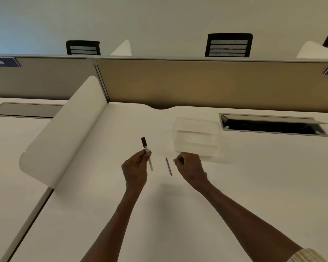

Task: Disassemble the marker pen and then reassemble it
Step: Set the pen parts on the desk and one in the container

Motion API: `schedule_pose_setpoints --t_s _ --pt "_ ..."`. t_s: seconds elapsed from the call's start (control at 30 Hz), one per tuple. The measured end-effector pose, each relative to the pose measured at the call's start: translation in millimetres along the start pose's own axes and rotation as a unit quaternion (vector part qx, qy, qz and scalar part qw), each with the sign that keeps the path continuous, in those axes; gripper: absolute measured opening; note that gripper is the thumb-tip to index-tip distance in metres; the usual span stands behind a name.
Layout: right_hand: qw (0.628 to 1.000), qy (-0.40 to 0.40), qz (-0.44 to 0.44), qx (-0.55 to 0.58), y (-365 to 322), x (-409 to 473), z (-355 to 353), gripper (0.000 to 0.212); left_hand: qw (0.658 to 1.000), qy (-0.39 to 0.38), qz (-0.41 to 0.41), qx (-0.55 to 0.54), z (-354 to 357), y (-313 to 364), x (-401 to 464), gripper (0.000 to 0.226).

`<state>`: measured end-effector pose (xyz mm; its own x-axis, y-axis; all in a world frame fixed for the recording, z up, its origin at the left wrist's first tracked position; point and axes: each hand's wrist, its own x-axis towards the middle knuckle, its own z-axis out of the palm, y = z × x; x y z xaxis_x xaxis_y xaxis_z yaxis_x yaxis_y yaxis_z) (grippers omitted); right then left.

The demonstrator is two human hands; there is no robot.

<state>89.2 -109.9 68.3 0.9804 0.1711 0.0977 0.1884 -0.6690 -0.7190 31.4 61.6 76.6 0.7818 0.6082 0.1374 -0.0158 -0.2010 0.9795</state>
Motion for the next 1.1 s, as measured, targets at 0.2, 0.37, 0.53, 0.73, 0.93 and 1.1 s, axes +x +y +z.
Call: schedule_pose_setpoints --t_s 0.2,0.37,0.53,0.73,0.93,1.1 --pt "0.995 -0.062 0.034 -0.077 7.1 15.6 30.6 0.021 0.999 0.018 -0.027 -0.036 -7.4 -4.4 6.5 0.015" --pt "0.989 -0.095 0.040 -0.105 4.9 22.3 46.6 0.023 0.998 0.026 -0.044 -0.043 -7.7 -8.4 6.7 0.016" --pt "0.979 -0.108 0.026 -0.171 3.8 19.6 51.8 0.017 0.997 0.026 -0.057 -0.049 -4.2 -7.5 6.9 0.016" --pt "0.976 -0.108 0.035 -0.185 2.0 21.8 51.6 0.012 0.997 0.015 -0.056 -0.054 8.1 2.0 6.5 0.019" --pt "0.980 -0.117 0.066 -0.148 2.8 20.9 50.7 0.015 0.997 0.000 -0.047 -0.056 16.3 8.2 5.6 0.018" --pt "0.990 -0.087 0.066 -0.093 -2.5 27.6 36.6 0.032 0.997 -0.003 -0.052 -0.053 18.6 7.6 3.6 0.018"
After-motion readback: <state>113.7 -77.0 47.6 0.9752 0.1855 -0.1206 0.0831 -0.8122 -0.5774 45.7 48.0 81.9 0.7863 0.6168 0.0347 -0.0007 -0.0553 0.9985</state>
